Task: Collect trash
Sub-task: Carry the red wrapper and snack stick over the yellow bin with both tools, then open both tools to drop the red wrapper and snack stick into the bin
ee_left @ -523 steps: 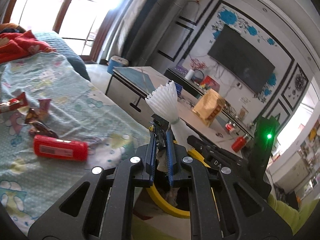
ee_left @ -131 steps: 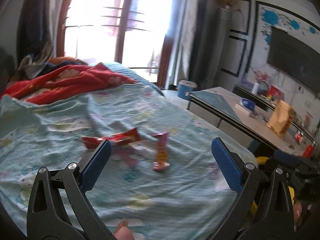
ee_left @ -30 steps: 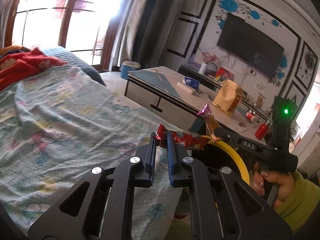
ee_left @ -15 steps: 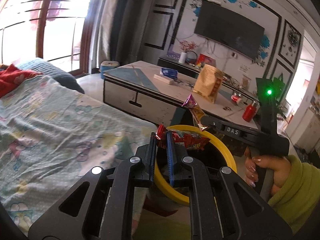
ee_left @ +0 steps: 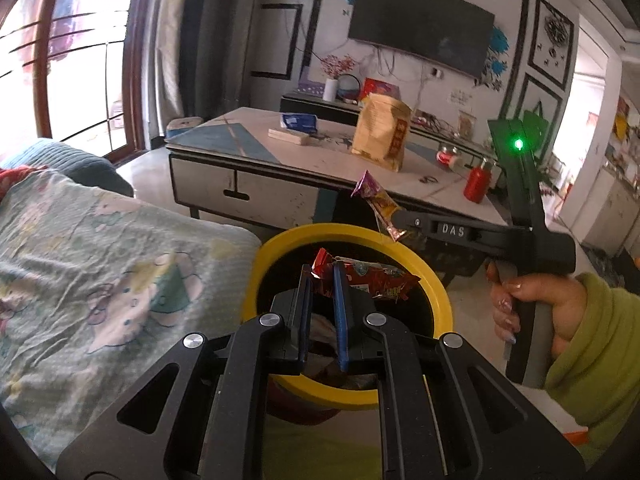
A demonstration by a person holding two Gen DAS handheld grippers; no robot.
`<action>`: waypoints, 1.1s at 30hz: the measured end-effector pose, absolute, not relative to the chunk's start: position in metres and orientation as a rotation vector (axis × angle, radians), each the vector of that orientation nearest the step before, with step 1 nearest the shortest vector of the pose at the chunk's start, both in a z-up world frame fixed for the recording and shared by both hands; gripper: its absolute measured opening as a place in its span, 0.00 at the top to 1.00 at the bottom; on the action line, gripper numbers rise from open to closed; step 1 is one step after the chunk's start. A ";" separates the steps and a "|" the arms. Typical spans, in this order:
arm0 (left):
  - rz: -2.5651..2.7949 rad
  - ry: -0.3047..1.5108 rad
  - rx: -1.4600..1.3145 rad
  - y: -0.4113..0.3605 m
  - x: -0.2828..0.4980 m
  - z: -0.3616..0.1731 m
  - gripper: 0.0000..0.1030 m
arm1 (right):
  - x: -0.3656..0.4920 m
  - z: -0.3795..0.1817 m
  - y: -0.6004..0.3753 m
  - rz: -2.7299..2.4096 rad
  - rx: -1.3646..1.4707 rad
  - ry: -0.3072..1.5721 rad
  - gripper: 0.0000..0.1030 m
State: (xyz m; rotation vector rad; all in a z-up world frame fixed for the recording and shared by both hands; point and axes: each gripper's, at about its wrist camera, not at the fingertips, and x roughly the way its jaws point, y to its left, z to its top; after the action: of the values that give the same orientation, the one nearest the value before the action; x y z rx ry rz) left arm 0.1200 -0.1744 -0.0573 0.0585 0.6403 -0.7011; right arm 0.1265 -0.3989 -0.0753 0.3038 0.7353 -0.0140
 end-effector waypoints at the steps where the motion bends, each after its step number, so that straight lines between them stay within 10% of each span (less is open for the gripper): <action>1: -0.704 0.644 0.068 -0.178 0.120 -0.059 0.94 | 0.126 -0.076 -0.402 -0.015 0.307 0.738 0.93; 20: -0.747 0.727 0.158 -0.223 0.127 -0.091 0.80 | 0.119 -0.099 -0.427 -0.016 0.379 0.818 0.84; 33: -0.674 0.699 0.072 -0.196 0.133 -0.078 0.15 | 0.103 -0.076 -0.426 -0.045 0.369 0.757 0.32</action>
State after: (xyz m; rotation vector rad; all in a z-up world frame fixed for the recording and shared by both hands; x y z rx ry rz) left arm 0.1329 -0.1958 -0.0777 0.0722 0.6989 -0.6743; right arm 0.1028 -0.4260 -0.0763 0.3691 0.7565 -0.0450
